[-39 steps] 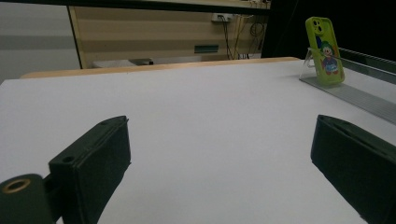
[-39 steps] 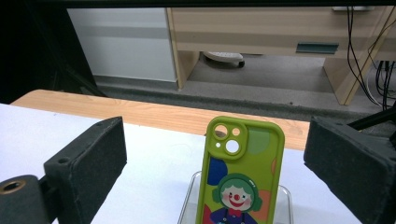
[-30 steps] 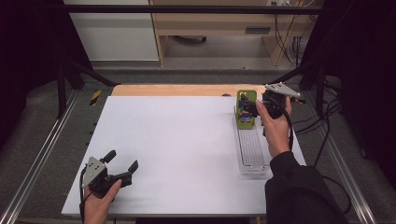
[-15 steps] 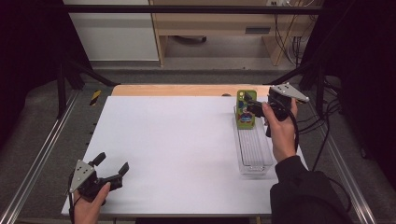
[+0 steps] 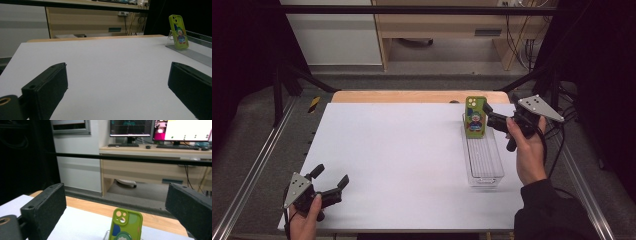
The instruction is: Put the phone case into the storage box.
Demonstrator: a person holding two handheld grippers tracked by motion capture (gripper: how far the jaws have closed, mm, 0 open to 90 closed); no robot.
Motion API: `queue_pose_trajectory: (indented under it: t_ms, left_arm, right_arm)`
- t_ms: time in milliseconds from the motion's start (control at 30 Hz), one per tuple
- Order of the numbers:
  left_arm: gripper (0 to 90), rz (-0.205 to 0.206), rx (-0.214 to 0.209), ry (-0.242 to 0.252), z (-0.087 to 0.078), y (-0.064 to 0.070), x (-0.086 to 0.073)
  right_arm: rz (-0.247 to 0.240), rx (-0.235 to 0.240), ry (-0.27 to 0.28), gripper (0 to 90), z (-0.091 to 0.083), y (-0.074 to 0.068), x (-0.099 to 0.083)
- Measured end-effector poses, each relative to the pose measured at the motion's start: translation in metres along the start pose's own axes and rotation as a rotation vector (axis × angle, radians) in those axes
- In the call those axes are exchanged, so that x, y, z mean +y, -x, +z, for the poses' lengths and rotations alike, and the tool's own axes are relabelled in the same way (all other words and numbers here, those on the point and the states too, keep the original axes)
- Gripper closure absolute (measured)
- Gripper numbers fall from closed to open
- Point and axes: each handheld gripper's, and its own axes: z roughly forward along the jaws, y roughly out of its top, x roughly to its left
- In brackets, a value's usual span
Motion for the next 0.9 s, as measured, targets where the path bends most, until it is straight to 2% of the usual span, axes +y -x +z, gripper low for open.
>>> queue_pose_trajectory:
  t_ms: [233, 433, 600, 900]
  left_arm:
    - [1.5, 0.004, -0.021, -0.005, 0.001, 0.002, -0.001]
    - [1.4, 0.001, -0.027, -0.005, 0.001, 0.002, -0.001]
    - [1.4, 0.001, -0.033, -0.004, 0.0, 0.002, -0.001]
    - [1.5, 0.007, -0.034, -0.006, 0.0, 0.002, -0.001]
  right_arm:
    - [-0.025, 0.013, 0.021, 2.4, -0.016, -0.001, -0.005]
    - [-0.034, 0.015, 0.022, 2.4, -0.026, 0.002, -0.017]
    - [-0.062, 0.026, 0.017, 2.4, -0.035, 0.002, -0.026]
    - [-0.061, 0.022, 0.007, 2.4, -0.051, 0.005, -0.041]
